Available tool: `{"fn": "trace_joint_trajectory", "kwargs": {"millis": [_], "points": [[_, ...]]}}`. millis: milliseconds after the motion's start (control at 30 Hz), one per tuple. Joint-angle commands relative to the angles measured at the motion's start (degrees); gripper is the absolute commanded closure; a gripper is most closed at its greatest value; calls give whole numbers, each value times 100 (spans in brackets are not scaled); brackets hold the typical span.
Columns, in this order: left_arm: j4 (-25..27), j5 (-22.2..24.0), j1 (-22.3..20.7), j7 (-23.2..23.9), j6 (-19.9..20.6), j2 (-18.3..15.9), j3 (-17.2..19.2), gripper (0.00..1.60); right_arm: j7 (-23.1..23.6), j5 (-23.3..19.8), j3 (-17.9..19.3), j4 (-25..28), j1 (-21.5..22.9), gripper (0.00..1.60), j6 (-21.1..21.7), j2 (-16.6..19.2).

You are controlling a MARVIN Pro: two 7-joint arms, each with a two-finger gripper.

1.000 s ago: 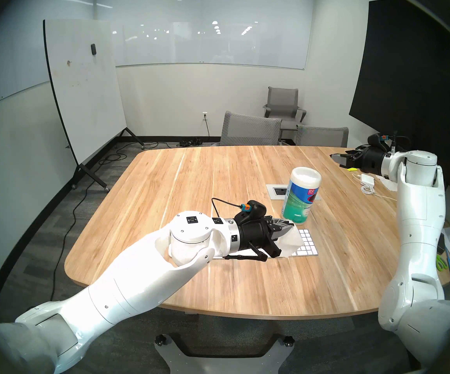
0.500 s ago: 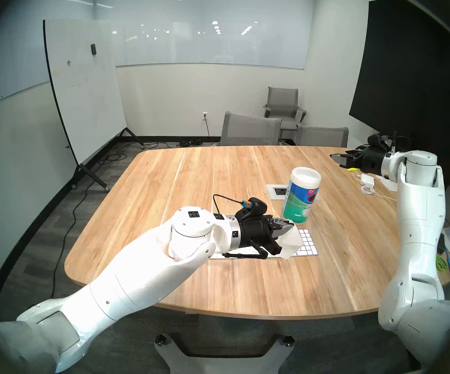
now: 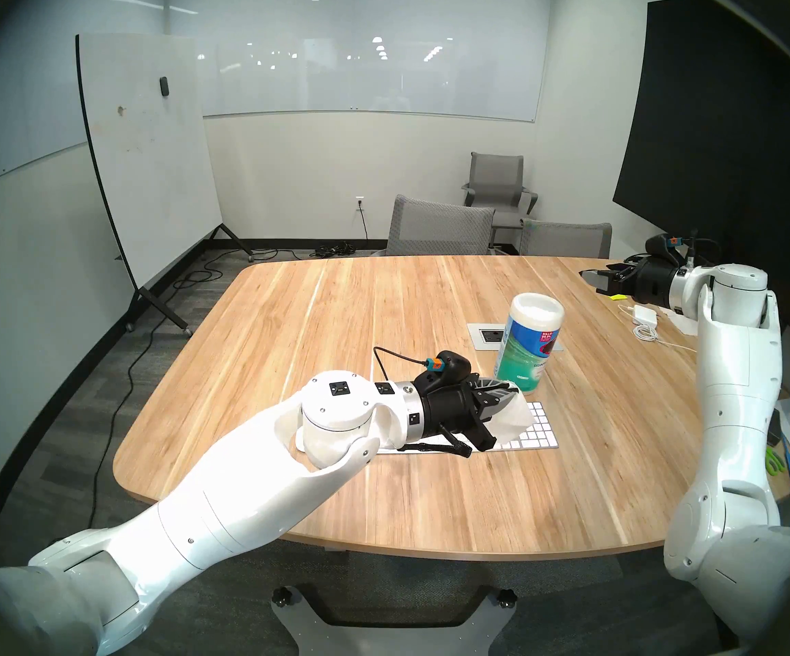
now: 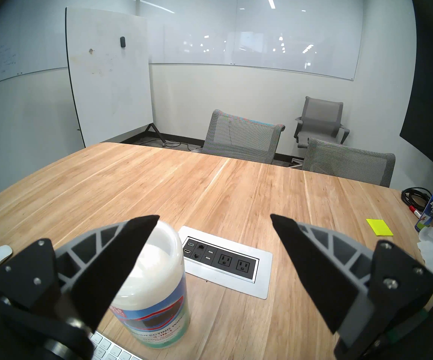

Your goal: Wipe the keyboards and mice with a disinfecting wipe, then set the wipe down

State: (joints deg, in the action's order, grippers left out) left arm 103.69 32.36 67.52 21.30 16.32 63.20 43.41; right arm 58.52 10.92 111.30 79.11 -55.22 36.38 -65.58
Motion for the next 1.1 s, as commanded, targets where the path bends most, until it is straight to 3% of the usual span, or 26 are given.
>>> {"fn": "trace_joint_trajectory", "kwargs": {"millis": [0, 100, 133, 333, 367, 400, 467, 567, 667, 1067], "points": [[81, -22, 4, 23, -221, 30, 51, 111, -6, -7, -5, 121, 96, 0, -5, 17], [79, -40, 16, 37, -228, 39, 64, 111, -6, -7, -5, 121, 96, 0, -6, 16], [114, -55, -5, 9, -109, 35, 61, 0, -6, -6, -5, 121, 96, 0, -6, 16], [243, -8, -117, -26, 362, 55, 83, 0, -5, -6, -5, 119, 97, 0, -7, 17], [264, 5, -133, -44, 455, 62, 90, 95, -4, -6, -5, 119, 97, 0, -7, 17], [-626, -19, -517, -77, 317, 4, 491, 160, 2, -11, 0, 74, 88, 0, -17, 19], [-490, -36, -491, -126, 372, -154, 572, 160, 1, -7, 4, 46, 58, 0, -11, 15], [-574, -28, -595, -140, 413, -91, 599, 160, 2, -6, 5, 39, 54, 0, -12, 14], [-1115, 1, -947, -154, 528, 182, 732, 160, 4, -9, 11, 34, 59, 0, -16, 16], [-2017, 30, -1448, -188, 808, 856, 919, 160, 10, -13, 18, 30, 75, 0, -25, 16]]}}
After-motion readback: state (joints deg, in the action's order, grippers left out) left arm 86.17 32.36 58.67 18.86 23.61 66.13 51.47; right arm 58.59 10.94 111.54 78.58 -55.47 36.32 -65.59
